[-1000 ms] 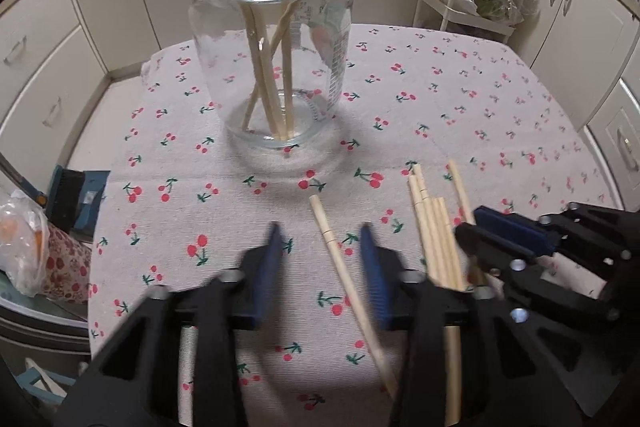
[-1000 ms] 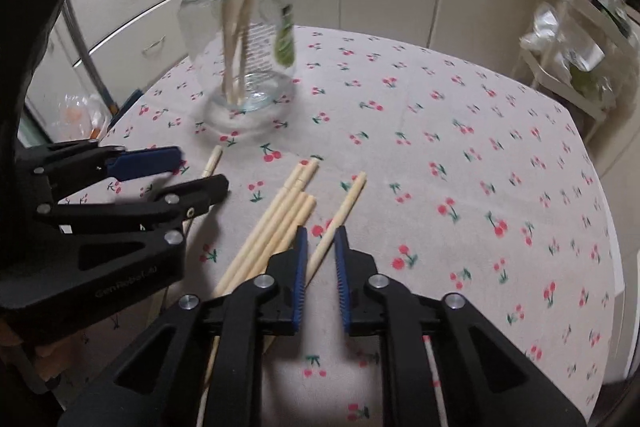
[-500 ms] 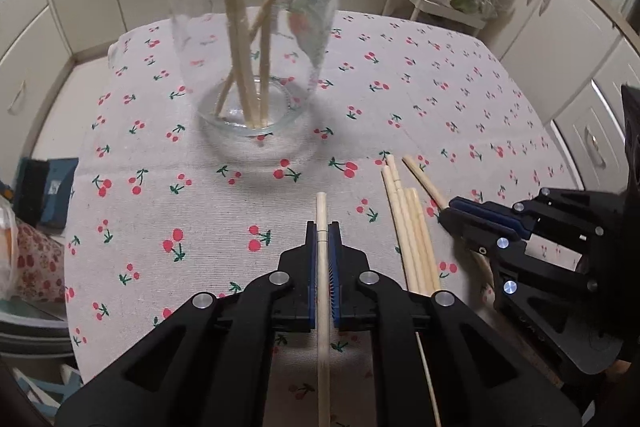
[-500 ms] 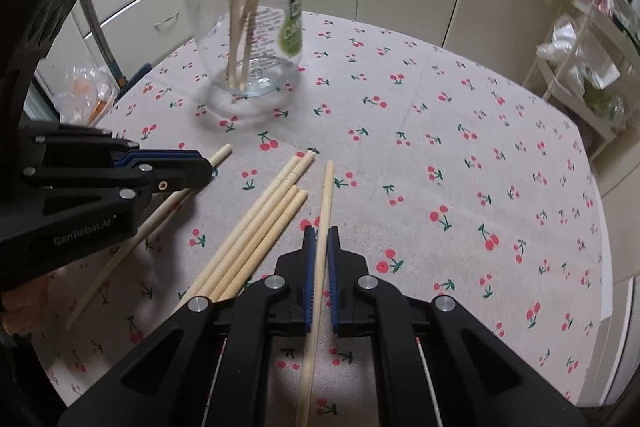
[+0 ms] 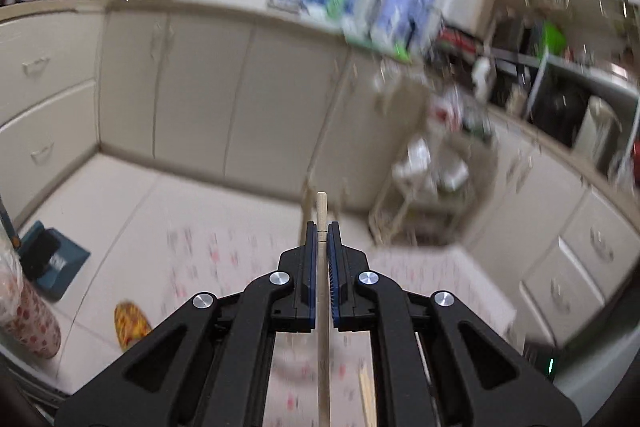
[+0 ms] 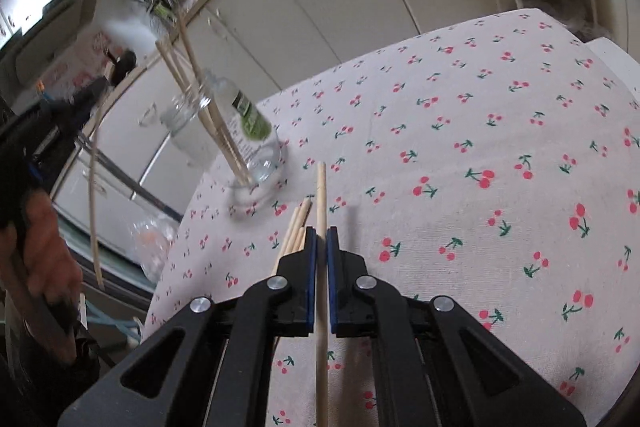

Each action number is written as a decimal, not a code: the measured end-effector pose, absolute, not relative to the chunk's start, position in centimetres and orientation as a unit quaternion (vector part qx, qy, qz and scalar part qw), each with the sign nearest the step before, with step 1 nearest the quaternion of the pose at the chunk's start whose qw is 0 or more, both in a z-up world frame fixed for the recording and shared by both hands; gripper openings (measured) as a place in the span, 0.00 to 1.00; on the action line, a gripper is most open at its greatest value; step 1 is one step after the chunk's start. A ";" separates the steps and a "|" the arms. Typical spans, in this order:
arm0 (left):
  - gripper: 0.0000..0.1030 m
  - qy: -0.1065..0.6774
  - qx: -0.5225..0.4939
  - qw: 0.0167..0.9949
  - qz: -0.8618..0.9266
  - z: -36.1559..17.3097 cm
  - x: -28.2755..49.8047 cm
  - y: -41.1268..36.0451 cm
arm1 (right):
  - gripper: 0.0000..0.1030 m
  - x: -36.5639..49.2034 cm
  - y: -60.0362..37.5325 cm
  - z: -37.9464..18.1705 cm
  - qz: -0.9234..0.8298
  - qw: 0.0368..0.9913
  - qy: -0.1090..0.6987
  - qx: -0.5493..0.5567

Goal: Organize utensils
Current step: 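Carry both held sticks up and over the glass jar, then lower the left gripper's stick into the glass jar and open it, then lower the right gripper's stick into the glass jar and release it, then move both open grippers back to the remaining wooden sticks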

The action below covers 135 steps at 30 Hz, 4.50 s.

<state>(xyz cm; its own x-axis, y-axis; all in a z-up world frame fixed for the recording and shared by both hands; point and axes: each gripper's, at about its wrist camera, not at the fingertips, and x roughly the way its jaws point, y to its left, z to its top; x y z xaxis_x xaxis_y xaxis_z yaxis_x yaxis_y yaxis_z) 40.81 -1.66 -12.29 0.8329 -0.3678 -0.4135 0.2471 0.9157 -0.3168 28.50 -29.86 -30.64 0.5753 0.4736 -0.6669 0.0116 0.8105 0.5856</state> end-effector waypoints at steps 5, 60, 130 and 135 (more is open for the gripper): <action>0.05 0.187 -0.166 0.960 -0.130 -10.1 42.9 -1.3 | 0.06 28.0 -30.7 -31.0 0.139 0.841 0.421 0.311; 0.40 0.155 -0.018 0.986 -0.050 -16.7 41.1 -5.4 | 0.06 27.4 -32.0 -29.9 0.142 0.836 0.391 0.359; 0.73 0.322 -0.136 0.936 -0.050 -23.9 37.9 -0.3 | 0.55 25.8 -26.6 -25.0 0.065 0.924 0.364 0.100; 0.73 0.384 -0.046 0.914 -0.121 -24.4 37.2 -6.1 | 0.55 24.0 -27.2 -27.4 0.055 0.907 0.403 0.111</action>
